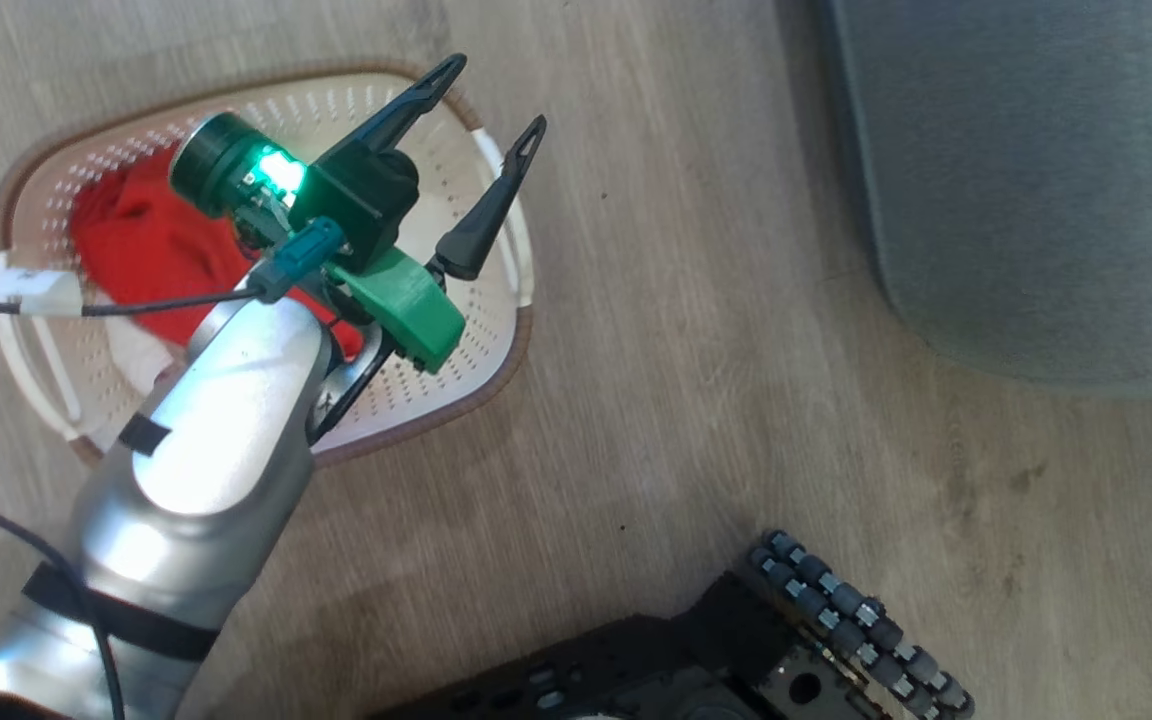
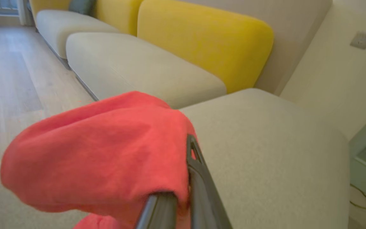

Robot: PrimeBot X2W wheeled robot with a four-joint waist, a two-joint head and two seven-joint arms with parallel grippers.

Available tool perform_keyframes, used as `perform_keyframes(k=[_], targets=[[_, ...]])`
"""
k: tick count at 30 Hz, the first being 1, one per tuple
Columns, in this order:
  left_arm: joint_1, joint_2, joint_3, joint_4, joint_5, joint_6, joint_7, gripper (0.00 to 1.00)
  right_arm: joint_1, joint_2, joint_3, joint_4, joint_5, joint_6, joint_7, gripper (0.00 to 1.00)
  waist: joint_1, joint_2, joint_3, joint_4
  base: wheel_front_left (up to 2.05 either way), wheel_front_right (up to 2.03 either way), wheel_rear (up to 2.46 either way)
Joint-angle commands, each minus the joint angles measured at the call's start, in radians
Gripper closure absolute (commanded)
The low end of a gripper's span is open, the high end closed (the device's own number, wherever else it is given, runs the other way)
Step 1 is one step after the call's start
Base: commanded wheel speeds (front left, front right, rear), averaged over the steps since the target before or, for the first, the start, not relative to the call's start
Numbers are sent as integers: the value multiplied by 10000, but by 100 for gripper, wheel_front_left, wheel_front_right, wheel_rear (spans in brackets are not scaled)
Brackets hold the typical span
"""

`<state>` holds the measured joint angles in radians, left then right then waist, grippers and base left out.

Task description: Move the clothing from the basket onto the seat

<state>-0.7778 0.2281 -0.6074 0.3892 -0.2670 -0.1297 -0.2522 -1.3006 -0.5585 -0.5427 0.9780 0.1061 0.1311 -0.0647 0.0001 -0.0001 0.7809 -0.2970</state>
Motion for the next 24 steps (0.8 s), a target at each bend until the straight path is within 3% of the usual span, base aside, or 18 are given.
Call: perform_keyframes(k=[1,6,7,8,9,15,24], targets=[[-92,198,244,-361,-54,-9,-95,0,-43,-429,-189,-229,-103,-4,34,100,-1,1,138,120,0,0,0],[-69,205,241,-333,-97,-9,-95,0,464,-158,-1483,741,-827,-4,-67,99,-1,1,186,210,0,0,0],[-65,192,243,-316,-106,-9,-95,0,522,-50,-1660,890,-879,-4,-140,78,-1,1,162,219,0,0,0],[-57,177,245,-295,-116,-9,-95,0,608,53,-1813,1027,-940,-4,-252,6,-1,1,123,223,0,0,0],[-41,157,245,-267,-131,-9,-95,0,727,134,-1832,1173,-1067,-4,-317,0,-1,1,65,226,0,0,0],[96,1,322,-142,-273,-9,-95,0,1416,458,-1529,1844,-1205,-4,-931,0,-1,1,-471,235,0,0,0],[705,-369,763,113,-448,-9,-95,0,3105,1031,325,1819,-456,-4,-1839,0,-1,1,-1771,343,0,0,0]])
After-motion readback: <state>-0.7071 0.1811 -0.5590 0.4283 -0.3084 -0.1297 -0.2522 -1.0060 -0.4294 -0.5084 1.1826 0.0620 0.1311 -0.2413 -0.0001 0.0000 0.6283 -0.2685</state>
